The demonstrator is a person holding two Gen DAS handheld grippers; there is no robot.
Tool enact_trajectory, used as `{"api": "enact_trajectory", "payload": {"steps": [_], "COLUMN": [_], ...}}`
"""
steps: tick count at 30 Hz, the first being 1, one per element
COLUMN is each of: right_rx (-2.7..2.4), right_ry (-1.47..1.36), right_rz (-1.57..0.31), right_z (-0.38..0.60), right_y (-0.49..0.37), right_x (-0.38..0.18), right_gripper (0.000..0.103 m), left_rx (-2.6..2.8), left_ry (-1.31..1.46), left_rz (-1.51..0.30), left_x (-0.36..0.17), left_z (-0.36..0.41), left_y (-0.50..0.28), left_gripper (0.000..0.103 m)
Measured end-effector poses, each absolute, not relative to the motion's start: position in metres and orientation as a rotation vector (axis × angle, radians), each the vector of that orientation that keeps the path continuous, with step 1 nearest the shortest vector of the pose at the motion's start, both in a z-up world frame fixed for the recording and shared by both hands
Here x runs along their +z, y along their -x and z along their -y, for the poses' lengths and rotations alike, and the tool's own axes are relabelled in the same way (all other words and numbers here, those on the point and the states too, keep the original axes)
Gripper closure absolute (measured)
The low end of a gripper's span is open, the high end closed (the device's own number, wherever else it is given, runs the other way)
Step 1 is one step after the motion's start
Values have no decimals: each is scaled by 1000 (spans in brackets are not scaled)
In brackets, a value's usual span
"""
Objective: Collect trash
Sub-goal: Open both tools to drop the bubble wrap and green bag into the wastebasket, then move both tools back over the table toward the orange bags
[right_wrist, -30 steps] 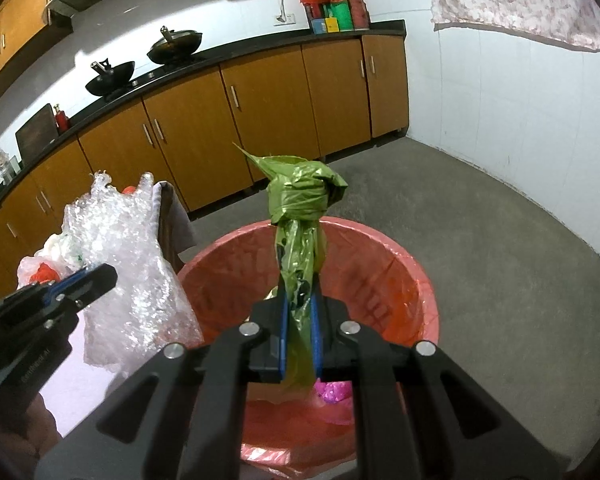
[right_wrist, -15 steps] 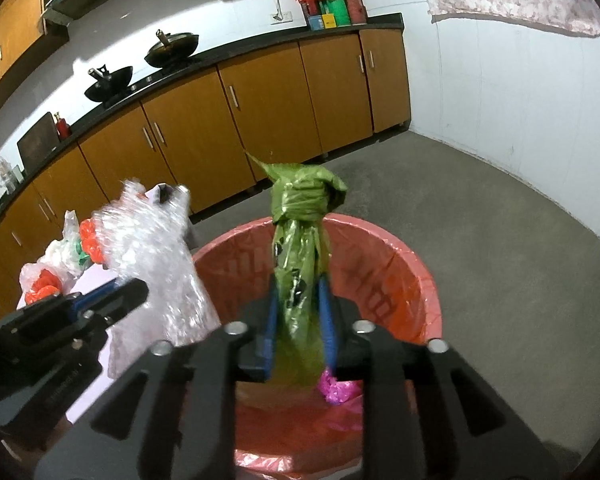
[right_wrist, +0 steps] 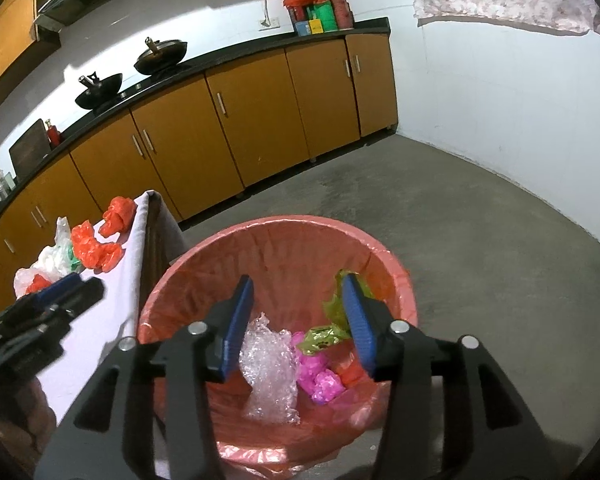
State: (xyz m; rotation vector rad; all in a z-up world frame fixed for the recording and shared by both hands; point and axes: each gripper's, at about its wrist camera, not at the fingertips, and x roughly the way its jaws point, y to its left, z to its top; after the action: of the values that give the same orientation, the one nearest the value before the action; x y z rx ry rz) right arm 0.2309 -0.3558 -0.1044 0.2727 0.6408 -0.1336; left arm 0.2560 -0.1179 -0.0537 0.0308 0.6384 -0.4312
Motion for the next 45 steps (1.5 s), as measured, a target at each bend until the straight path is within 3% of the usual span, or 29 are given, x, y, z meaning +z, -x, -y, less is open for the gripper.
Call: {"api": "enact_trajectory", "payload": {"steps": [6, 8, 11, 26, 45], "right_rx": [-112, -97, -77, 194, 383], "right_ry": [-215, -188, -128, -37, -38], "right_rz": [-611, -603, -591, -599, -741], "right_z": [332, 322, 298, 153, -7], "right_y": [-226, -226, -226, -238, -286], "right_x": [-94, -89, -83, -76, -107], "right_gripper": [32, 16, 6, 4, 7], "left_rx": [-338, -281, -212, 190, 351], "left_ry": [-5, -3, 10, 60, 89], "left_rz": [-608, -590, -577, -559, -612], "left_x": [-47, -46, -44, -56, -78], "left_z": [84, 67, 40, -133, -239], "left_y": [-242, -233, -225, -187, -184], "left_gripper": [26, 18, 13, 8, 6]}}
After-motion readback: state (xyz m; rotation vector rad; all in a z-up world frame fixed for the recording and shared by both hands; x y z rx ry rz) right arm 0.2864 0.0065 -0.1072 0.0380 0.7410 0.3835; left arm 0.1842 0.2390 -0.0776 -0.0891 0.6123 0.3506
